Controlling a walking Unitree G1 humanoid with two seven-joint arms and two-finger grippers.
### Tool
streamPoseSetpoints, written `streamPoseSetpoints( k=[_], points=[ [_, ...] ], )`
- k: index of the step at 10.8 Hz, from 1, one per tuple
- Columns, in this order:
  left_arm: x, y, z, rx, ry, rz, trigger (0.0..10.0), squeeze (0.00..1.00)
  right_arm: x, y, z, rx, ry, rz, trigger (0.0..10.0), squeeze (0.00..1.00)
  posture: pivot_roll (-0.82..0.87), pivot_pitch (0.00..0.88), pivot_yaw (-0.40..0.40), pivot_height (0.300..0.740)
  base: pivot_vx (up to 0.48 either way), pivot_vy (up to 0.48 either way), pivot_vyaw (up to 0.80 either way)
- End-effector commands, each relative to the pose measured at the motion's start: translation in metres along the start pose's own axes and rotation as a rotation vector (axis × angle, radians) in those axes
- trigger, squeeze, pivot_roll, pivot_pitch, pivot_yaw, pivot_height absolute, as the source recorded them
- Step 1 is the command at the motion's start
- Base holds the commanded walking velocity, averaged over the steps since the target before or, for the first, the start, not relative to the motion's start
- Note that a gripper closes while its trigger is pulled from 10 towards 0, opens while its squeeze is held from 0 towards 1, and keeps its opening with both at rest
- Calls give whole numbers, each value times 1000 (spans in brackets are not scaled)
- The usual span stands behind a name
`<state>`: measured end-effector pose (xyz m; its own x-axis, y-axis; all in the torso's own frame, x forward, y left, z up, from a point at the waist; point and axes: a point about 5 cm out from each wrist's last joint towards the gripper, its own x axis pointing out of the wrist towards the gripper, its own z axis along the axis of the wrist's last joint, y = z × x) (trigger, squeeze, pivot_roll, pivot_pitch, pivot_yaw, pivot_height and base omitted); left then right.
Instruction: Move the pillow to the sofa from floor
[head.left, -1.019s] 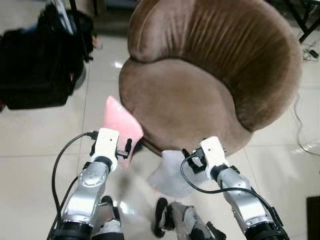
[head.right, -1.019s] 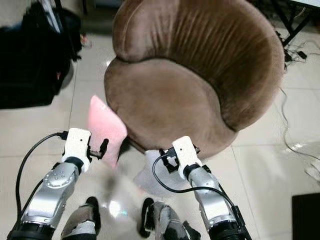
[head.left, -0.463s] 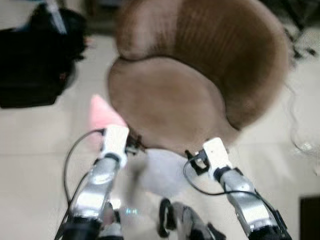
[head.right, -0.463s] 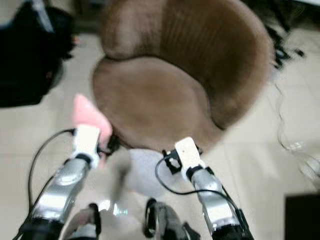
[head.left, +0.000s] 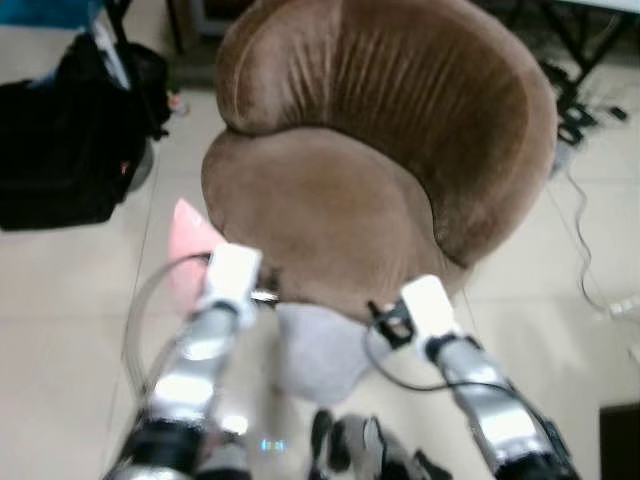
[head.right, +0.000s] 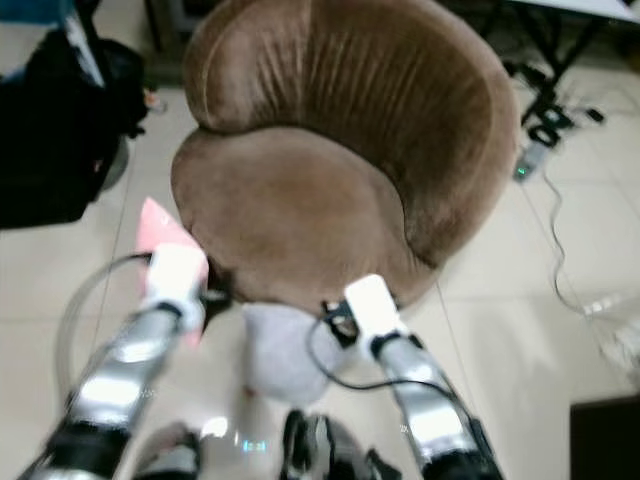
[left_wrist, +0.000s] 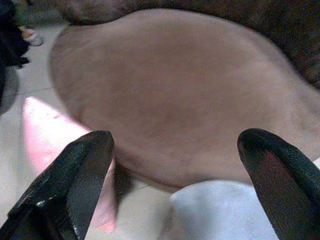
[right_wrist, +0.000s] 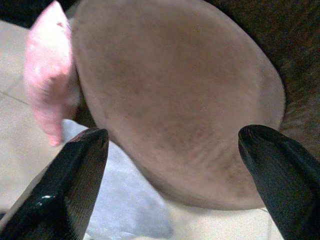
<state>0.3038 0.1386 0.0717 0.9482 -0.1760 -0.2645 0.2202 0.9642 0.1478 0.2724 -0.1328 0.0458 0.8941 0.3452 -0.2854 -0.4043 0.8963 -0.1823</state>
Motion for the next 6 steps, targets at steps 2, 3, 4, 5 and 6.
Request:
streamPoseSetpoints(
  k=[2,3,4,5,6],
  points=[
    [2,4,-3,2,7,8,10000,0,0,1,-2,9,6,-6,10000,0,-25,224,-125,740,338,-336,0],
    [5,3,3,-24,-19,-4,10000,0,-1,0,-3,7,10,-11,10000,0,-22,219,-119,740,0,0,0],
    [7,3,4,-11,-22,-8,10000,0,0,0,-4,5,17,-15,10000,0,-22,209,-114,740,0,0,0],
    [8,6,3,-7,-22,-2,10000,0,1,1,-4,7,18,-17,10000,0,-18,205,-84,740,0,0,0],
    [11,5,5,-12,-30,-4,10000,0,3,-2,-3,10,17,-26,10000,0,-3,198,-107,740,0,0,0]
  ],
)
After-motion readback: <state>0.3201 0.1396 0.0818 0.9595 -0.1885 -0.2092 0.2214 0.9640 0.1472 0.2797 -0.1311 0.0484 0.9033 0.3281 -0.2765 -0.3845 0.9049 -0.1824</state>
